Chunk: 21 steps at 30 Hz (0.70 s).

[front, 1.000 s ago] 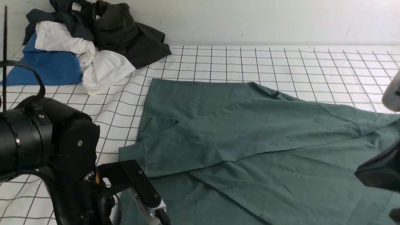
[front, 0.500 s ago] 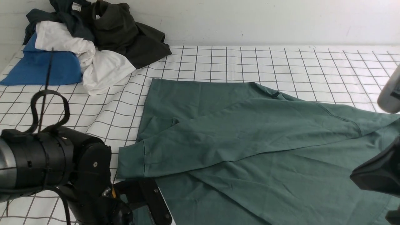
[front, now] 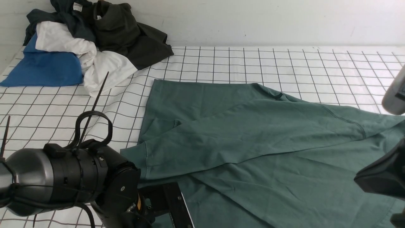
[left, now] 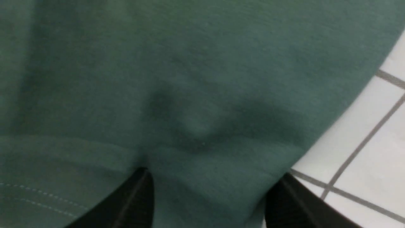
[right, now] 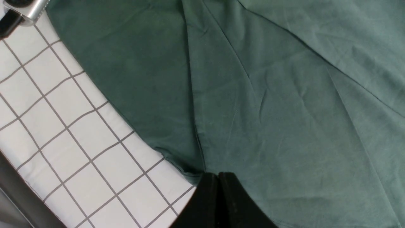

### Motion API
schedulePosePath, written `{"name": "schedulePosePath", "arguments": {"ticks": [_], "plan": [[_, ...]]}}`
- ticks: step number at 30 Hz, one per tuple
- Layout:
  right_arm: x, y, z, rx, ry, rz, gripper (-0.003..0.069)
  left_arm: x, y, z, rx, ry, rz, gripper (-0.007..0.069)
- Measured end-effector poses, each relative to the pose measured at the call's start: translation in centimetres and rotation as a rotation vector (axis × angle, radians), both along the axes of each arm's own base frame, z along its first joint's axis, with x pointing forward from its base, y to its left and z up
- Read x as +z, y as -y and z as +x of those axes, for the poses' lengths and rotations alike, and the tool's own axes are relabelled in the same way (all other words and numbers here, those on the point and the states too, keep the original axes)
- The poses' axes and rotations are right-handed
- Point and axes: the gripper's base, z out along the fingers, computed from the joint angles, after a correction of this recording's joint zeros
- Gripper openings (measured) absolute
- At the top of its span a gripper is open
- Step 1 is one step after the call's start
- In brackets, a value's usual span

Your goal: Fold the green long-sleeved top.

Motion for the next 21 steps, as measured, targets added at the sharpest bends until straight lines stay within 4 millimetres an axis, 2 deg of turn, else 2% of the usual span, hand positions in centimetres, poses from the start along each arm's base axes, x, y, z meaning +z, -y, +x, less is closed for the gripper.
{"name": "schedulePosePath", "arguments": {"ticks": [7, 12, 14, 17, 21], "plan": [[0.00, -0.04, -0.02, 0.001, -0.003, 0.004, -0.0014, -0.04, -0.37, -0.16, -0.007, -0.023, 0.049, 0.0421], [0.01, -0.09, -0.06, 0.002, -0.007, 0.010, -0.0014, -0.05, -0.56, -0.23, -0.018, -0.030, 0.070, 0.0328], [0.01, -0.09, -0.06, 0.002, -0.007, 0.010, -0.0014, -0.05, -0.59, -0.24, -0.020, -0.032, 0.073, 0.0248], [0.01, -0.09, -0.06, 0.002, -0.007, 0.011, -0.0014, -0.05, -0.61, -0.23, -0.013, -0.031, 0.075, 0.0171], [0.01, -0.11, -0.08, 0.003, -0.009, 0.014, -0.0014, -0.05, -0.63, -0.19, 0.016, -0.028, 0.076, 0.0113]]}}
